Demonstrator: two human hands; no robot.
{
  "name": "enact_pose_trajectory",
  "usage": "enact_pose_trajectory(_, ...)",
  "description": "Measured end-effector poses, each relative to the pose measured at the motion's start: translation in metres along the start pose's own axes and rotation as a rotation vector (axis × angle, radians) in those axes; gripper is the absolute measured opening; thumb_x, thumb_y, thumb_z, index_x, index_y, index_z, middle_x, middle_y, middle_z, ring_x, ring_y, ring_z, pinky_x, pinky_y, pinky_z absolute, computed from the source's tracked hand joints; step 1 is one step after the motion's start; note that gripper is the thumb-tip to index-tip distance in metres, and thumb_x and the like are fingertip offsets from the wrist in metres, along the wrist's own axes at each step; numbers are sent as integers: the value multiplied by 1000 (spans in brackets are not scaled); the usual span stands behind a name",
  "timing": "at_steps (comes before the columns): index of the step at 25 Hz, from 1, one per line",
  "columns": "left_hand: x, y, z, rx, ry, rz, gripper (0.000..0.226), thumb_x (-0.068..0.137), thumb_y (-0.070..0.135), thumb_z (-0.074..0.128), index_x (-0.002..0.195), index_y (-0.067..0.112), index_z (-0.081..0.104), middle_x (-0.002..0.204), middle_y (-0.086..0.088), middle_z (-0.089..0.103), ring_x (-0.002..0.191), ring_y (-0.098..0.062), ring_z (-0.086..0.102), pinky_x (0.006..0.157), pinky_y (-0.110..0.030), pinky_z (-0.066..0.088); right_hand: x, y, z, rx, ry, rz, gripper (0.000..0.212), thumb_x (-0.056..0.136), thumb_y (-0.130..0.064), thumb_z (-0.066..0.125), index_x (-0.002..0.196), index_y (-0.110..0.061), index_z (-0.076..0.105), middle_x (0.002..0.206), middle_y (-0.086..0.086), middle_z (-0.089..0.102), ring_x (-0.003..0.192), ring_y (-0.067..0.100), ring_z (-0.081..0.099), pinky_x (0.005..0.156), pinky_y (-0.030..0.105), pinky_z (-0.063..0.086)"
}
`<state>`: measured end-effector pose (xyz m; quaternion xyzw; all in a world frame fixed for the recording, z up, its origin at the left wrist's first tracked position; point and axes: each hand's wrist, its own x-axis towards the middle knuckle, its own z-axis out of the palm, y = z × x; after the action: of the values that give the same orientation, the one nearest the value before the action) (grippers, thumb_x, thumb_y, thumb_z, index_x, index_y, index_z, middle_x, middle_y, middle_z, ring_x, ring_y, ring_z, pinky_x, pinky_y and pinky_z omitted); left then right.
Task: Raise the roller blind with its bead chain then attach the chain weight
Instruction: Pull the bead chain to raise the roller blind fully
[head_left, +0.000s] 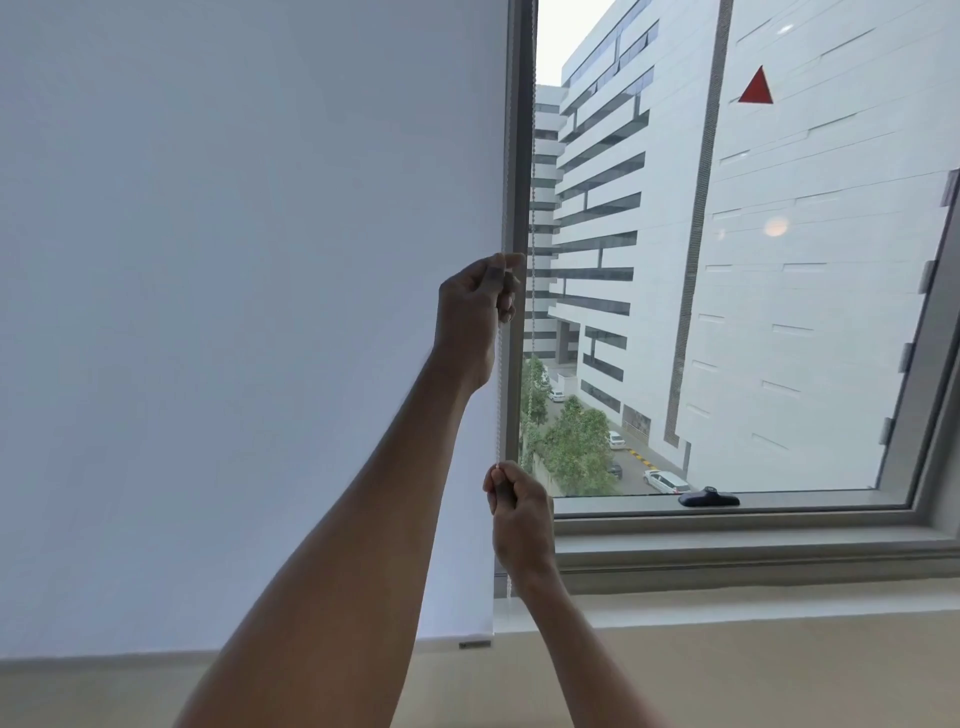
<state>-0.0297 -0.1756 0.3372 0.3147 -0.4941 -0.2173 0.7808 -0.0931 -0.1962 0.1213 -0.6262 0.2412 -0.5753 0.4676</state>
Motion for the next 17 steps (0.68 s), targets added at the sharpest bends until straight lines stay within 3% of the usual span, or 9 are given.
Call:
enact_pose_trajectory(4, -14, -21, -2, 76, 65, 46, 39, 114, 9, 47, 83, 18, 70, 68, 3, 47, 62, -9, 36, 64, -25, 33, -8, 4, 1, -116, -47, 43, 37, 105, 6, 47, 71, -9, 54, 65, -2, 47, 60, 2, 39, 60, 16, 34)
enact_pose_trajectory(6, -27, -35, -6, 77, 83, 50, 40, 113, 9, 48, 82, 19, 69, 66, 4, 47, 61, -8, 37, 63, -24, 33, -15, 13, -5, -197, -97, 98, 33, 108, 0, 45, 82, -4, 64, 65, 2, 58, 57, 4, 45, 59, 20, 38)
enact_pose_trajectory(9, -42, -49, -13, 66, 78, 51, 39, 113, 6, 47, 82, 16, 69, 68, 1, 45, 61, -8, 35, 60, -22, 32, -12, 14, -17, -250, -151, 189, 33, 112, -5, 37, 120, -2, 69, 105, 19, 75, 91, 22, 69, 87, 36, 55)
enact_pose_trajectory(11, -49, -56, -16, 82, 84, 34, 38, 111, 4, 48, 81, 15, 69, 69, -1, 46, 61, -8, 35, 58, -21, 31, 1, 0, -23, -339, -43, 148, 36, 110, 0, 34, 131, 0, 64, 127, 21, 71, 117, 31, 67, 103, 36, 50)
enact_pose_trajectory(13, -59, -65, -19, 86, 90, 16, 35, 110, 2, 49, 83, 12, 68, 68, -1, 45, 58, -6, 35, 55, -20, 31, 21, -27, -26, -356, 43, 48, 42, 107, 4, 35, 141, -1, 60, 141, 17, 67, 134, 28, 62, 114, 34, 46)
enact_pose_trajectory(15, -70, -75, -23, 87, 95, -2, 29, 108, -3, 50, 86, 5, 67, 68, -4, 45, 58, -8, 35, 56, -21, 32, 44, -58, -28, -338, 76, -78, 41, 107, 1, 39, 141, -4, 61, 139, 15, 69, 132, 24, 64, 114, 35, 49)
enact_pose_trajectory(17, -80, -83, -27, 109, 95, -30, 26, 107, -5, 49, 88, 0, 66, 70, -7, 48, 63, -10, 38, 59, -22, 35, 67, -90, -24, -307, 75, -164, 35, 108, -6, 44, 134, -8, 67, 123, 10, 76, 117, 20, 71, 105, 35, 55)
